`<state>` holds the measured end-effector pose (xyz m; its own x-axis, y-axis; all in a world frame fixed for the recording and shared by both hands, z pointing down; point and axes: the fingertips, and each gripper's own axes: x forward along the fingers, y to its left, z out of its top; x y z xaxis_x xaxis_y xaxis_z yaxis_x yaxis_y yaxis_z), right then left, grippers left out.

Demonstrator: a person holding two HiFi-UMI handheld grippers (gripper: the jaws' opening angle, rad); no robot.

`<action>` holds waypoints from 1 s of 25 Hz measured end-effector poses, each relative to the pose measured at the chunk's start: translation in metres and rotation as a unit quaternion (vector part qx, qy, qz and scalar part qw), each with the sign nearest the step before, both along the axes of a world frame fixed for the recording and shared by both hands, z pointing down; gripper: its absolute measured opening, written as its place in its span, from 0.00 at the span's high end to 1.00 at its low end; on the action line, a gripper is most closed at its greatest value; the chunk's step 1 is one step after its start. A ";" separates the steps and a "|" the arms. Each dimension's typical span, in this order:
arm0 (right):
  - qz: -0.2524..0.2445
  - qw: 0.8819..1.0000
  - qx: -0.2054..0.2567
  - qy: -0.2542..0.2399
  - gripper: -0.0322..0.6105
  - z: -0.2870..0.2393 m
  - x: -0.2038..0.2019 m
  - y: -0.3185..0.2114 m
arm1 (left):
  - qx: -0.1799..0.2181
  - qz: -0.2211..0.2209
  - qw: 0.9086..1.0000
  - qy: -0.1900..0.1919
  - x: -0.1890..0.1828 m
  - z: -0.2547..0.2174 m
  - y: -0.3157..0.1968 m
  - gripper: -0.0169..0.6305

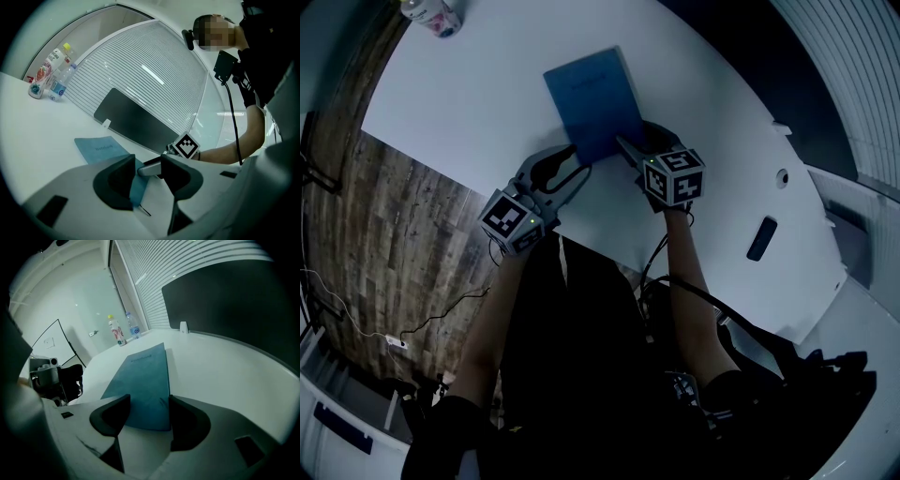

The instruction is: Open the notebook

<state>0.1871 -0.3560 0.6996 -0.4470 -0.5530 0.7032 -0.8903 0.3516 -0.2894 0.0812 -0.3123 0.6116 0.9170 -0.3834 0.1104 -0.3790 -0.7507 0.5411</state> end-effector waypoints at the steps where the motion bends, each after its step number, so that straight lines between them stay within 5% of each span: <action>1: 0.002 1.000 0.000 0.001 0.56 0.000 0.001 -0.001 | 0.001 -0.001 1.000 0.001 0.000 0.000 -0.001 0.74; 11: 0.019 1.000 0.016 0.002 0.87 -0.016 0.014 -0.006 | -0.003 -0.001 1.000 0.004 -0.002 -0.002 -0.004 0.74; 25: 0.027 0.999 0.043 0.005 0.90 -0.039 0.009 -0.004 | 0.009 0.002 1.000 0.006 -0.012 -0.018 -0.003 0.74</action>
